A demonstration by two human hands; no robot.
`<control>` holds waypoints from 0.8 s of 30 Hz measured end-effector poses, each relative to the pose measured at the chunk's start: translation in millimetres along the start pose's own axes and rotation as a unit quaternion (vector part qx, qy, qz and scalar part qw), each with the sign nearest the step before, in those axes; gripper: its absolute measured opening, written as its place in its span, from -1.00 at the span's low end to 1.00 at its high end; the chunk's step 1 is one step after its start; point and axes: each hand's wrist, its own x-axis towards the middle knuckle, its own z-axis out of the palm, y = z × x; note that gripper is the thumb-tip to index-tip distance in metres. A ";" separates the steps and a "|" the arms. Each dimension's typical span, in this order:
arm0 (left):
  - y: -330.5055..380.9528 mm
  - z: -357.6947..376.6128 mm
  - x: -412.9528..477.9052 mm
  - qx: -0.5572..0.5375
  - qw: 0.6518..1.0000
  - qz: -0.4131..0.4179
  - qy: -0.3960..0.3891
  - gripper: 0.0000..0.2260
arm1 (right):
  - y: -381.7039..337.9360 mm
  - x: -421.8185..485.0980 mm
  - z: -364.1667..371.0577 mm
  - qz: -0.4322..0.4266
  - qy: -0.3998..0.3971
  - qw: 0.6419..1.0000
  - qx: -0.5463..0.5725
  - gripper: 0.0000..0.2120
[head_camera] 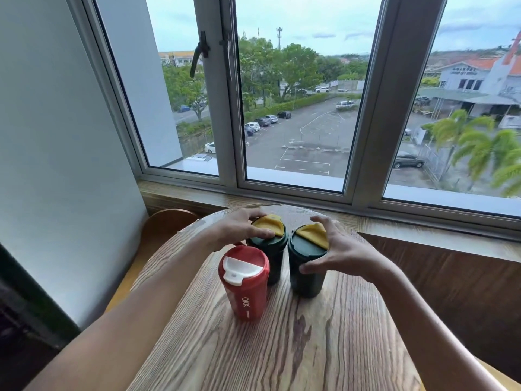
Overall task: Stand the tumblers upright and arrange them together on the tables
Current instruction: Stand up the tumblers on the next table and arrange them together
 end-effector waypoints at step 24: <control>-27.3 -43.5 -0.7 -0.162 0.985 -0.067 0.005 -0.65 | -13.6 31.0 12.0 -0.020 -0.045 0.997 0.059 -0.01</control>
